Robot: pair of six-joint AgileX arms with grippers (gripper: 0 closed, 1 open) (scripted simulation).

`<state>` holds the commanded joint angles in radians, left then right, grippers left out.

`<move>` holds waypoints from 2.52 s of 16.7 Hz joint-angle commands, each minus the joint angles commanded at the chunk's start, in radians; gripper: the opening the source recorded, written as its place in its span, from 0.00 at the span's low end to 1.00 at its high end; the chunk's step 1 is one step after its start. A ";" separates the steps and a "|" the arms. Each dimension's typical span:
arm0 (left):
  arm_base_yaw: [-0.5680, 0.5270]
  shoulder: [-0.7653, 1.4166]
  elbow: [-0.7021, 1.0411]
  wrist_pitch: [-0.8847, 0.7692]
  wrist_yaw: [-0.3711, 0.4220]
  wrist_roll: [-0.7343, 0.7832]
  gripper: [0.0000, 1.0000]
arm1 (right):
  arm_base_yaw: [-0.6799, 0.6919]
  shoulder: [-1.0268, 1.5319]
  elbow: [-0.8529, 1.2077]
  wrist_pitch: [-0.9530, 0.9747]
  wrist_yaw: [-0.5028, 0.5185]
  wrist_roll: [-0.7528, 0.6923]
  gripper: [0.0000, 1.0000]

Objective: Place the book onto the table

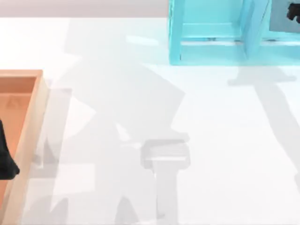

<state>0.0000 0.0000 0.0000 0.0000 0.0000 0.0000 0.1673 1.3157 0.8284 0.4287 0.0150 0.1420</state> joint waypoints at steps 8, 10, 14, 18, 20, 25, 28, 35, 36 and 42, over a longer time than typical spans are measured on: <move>0.000 0.000 0.000 0.000 0.000 0.000 1.00 | 0.522 0.353 0.086 0.074 0.353 -0.676 0.00; 0.000 0.000 0.000 0.000 0.000 0.000 1.00 | 0.635 0.452 0.102 0.092 0.447 -0.857 0.00; 0.000 0.000 0.000 0.000 0.000 0.000 1.00 | 0.802 0.609 0.141 0.139 0.620 -1.164 0.00; 0.000 0.000 0.000 0.000 0.000 0.000 1.00 | 0.886 0.686 0.184 0.190 0.739 -1.348 0.00; 0.000 0.000 0.000 0.000 0.000 0.000 1.00 | 0.899 0.695 0.194 0.202 0.762 -1.380 0.00; 0.000 0.000 0.000 0.000 0.000 0.000 1.00 | 0.897 0.694 0.186 0.200 0.761 -1.374 0.00; 0.000 0.000 0.000 0.000 0.000 0.000 1.00 | 0.909 0.684 0.181 0.201 0.771 -1.376 0.00; 0.000 0.000 0.000 0.000 0.000 0.000 1.00 | 0.906 0.729 0.169 0.241 0.770 -1.375 0.00; 0.000 0.000 0.000 0.000 0.000 0.000 1.00 | 0.906 0.746 0.163 0.260 0.770 -1.375 0.00; 0.000 0.000 0.000 0.000 0.000 0.000 1.00 | 0.905 0.778 0.157 0.311 0.771 -1.372 0.00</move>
<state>0.0000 0.0000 0.0000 0.0000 0.0000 0.0000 1.0724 2.0934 0.9852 0.7394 0.7861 -1.2300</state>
